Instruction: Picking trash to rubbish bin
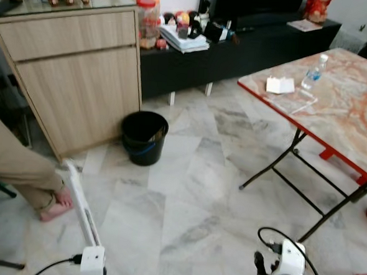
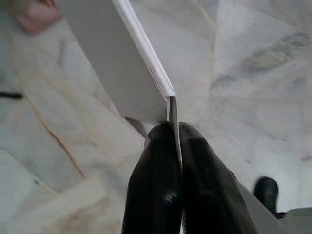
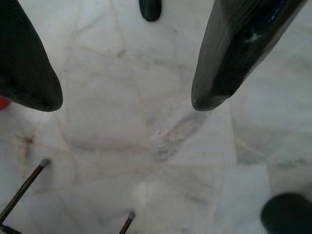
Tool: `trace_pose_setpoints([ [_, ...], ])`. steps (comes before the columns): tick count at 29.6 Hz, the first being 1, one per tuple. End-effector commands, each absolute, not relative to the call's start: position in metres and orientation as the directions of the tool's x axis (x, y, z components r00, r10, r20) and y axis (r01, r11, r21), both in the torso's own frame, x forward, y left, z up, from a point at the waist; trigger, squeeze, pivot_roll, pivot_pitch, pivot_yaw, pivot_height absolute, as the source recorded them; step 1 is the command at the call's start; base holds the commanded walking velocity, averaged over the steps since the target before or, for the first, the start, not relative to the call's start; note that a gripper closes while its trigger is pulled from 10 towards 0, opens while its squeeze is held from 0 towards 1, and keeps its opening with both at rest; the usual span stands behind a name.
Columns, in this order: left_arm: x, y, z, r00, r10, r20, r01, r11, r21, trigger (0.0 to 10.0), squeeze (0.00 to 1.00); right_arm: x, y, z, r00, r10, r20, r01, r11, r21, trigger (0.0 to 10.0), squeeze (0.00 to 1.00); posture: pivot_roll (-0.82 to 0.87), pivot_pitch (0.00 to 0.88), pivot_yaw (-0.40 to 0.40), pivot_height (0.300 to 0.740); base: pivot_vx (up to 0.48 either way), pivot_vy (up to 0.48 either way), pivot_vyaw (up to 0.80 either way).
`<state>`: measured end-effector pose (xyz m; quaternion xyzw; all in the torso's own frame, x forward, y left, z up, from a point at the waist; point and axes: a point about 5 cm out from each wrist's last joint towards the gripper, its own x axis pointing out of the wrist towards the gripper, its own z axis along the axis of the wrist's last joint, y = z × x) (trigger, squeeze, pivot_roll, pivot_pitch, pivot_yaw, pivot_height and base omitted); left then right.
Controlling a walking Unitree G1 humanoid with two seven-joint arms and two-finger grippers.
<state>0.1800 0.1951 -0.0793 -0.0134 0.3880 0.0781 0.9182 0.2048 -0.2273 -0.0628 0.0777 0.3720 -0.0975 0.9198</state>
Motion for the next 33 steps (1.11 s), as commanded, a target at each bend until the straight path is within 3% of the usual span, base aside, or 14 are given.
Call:
trace_pose_setpoints([
  [1,0.1801,0.1886,-0.0800,0.689,0.125,-0.714,-0.152,0.988,0.025,10.0,0.00,0.1986,-0.2364,-0.0639,0.693,-0.149,-0.705,0.270,0.961,0.062,10.0,0.00,-0.01,0.071,-0.063,0.740,0.319,0.000,0.00],
  [9,0.1824,0.1913,-0.0781,0.699,0.137,-0.702,-0.166,0.986,0.026,10.0,0.00,0.2006,-0.2350,-0.0632,0.697,-0.147,-0.702,0.271,0.960,0.068,10.0,0.00,-0.01,0.080,-0.066,0.740,0.334,0.000,0.00],
  [14,0.1828,0.1915,-0.0779,0.701,0.137,-0.700,-0.168,0.985,0.025,10.0,0.00,0.2008,-0.2348,-0.0631,0.697,-0.145,-0.702,0.271,0.960,0.071,10.0,0.00,-0.01,0.083,-0.066,0.740,0.338,0.000,-0.75],
  [33,0.1830,0.1927,-0.0774,0.704,0.141,-0.696,-0.174,0.985,0.023,10.0,0.00,0.1998,-0.2347,-0.0636,0.698,-0.147,-0.701,0.273,0.959,0.070,10.0,0.00,-0.01,0.089,-0.066,0.740,0.338,0.000,0.00],
])
